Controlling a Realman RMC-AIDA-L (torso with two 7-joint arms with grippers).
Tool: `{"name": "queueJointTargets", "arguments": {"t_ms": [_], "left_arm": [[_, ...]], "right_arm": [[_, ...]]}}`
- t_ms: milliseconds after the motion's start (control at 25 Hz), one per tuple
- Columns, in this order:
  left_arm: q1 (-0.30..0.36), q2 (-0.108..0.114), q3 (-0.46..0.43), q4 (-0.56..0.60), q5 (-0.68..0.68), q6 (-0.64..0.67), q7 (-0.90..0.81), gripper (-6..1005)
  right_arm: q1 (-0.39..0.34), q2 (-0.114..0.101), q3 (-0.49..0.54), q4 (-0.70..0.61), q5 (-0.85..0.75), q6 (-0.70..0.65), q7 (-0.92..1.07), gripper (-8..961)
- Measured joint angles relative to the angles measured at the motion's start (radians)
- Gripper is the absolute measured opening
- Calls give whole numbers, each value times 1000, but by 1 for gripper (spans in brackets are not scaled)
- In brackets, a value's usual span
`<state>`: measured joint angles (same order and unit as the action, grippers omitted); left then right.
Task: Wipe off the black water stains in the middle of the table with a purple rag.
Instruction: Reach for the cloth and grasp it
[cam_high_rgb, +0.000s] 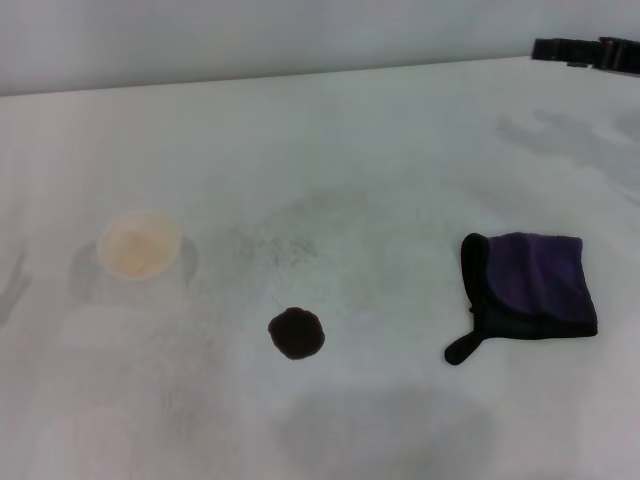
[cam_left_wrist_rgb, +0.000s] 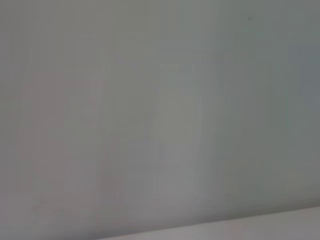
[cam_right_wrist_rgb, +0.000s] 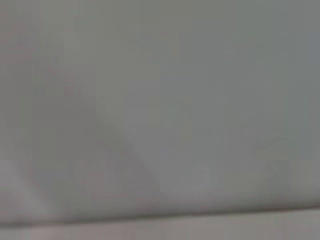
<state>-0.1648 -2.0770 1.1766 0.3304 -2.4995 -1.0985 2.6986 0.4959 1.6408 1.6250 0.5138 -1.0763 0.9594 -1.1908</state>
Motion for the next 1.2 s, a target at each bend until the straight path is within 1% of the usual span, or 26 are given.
{"name": "queueJointTargets", "arguments": {"t_ms": [80, 160, 200, 240, 320, 360, 440, 480, 520, 560, 600, 680, 760, 840, 880, 1000, 1200], "left_arm": [[-2, 0, 0, 3, -1, -2, 1, 883], [-6, 0, 0, 9, -8, -2, 2, 883], [-10, 0, 0, 11, -12, -2, 2, 883], [-13, 0, 0, 11, -14, -2, 2, 883], [-19, 2, -3, 12, -17, -3, 10, 883], [-20, 3, -10, 12, -18, -2, 15, 883], [-23, 2, -27, 12, -19, -6, 29, 883], [-25, 1, -35, 12, -19, -13, 34, 883], [-25, 1, -36, 12, -20, -18, 35, 883], [-25, 1, -36, 12, -20, -24, 37, 883], [-25, 1, -37, 12, -21, -29, 40, 883], [-26, 2, -50, 13, -25, -37, 52, 883], [-28, 2, -73, 14, -29, -49, 61, 882], [-32, 1, -92, 14, -29, -60, 63, 882], [-36, 2, -96, 14, -29, -63, 64, 882], [-43, 1, -103, 14, -29, -66, 71, 882], [-49, 1, -116, 12, -28, -68, 77, 882]], "right_arm": [[10, -11, 63, 55, -154, 76, 129, 871], [12, -12, 149, 129, -311, 146, 240, 871], [12, -7, 197, 175, -403, 182, 302, 863], [13, 2, 241, 231, -497, 212, 366, 855], [14, 28, 309, 354, -688, 266, 489, 838], [15, 50, 342, 445, -820, 304, 560, 830], [25, 96, 377, 596, -1032, 375, 668, 813], [35, 128, 391, 670, -1163, 422, 721, 805], [42, 154, 399, 726, -1260, 457, 754, 800], [64, 215, 410, 818, -1430, 528, 795, 794], [64, 215, 410, 818, -1430, 528, 795, 789], [88, 282, 413, 883, -1586, 608, 810, 778], [107, 339, 406, 917, -1695, 663, 813, 773], [121, 370, 378, 924, -1758, 696, 823, 772], [121, 373, 352, 922, -1769, 705, 839, 772], [112, 370, 267, 915, -1759, 716, 896, 771], [129, 374, 186, 874, -1744, 723, 942, 770]]}}
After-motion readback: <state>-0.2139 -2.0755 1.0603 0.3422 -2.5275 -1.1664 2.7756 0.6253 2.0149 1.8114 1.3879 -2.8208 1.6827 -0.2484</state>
